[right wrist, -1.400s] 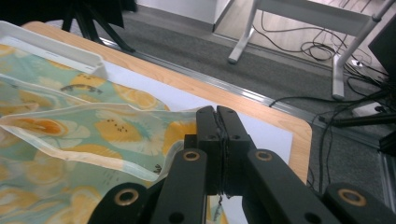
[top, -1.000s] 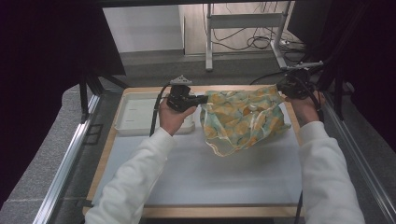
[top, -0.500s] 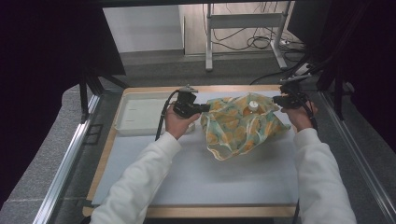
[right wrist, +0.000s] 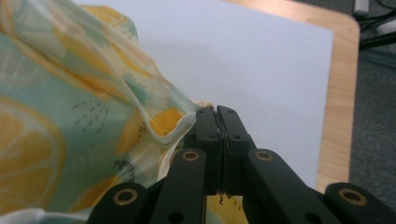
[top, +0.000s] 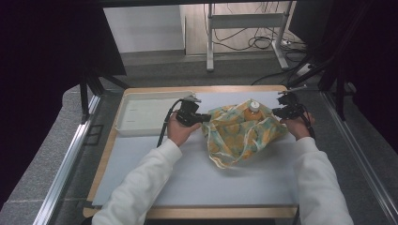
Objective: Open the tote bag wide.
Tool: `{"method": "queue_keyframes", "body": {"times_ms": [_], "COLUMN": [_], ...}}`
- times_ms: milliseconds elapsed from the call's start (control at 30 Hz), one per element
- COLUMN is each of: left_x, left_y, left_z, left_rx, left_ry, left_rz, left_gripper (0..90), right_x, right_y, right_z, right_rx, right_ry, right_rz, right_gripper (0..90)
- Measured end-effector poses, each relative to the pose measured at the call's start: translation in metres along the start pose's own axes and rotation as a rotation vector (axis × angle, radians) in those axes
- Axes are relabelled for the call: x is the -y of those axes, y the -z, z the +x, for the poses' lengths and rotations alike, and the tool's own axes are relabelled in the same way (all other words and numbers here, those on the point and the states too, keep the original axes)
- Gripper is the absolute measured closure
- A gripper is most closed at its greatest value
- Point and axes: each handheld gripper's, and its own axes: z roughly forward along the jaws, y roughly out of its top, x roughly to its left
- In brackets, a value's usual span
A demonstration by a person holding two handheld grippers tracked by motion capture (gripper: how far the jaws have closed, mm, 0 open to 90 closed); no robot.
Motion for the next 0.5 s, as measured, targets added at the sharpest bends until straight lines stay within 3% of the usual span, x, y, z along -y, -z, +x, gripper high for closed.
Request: {"method": "queue_keyframes", "body": {"times_ms": [67, 500], "left_x": [0.002, 0.021], "left_y": [-0.003, -0.027], "left_z": [-0.002, -0.005], "left_rx": [-0.006, 0.01], "left_ry": [-0.012, 0.007], "left_rz": [0.014, 0.063], "left_gripper": [89.8, 89.8], "right_x": [0.003, 0.028], "right_y": [-0.003, -0.021], "right_z": [0.0, -0.002], "right_rx": [-0.005, -0.006], "right_ry": [-0.003, -0.003], "right_rz": [0.009, 0.078], "right_gripper": [88.1, 88.0]}}
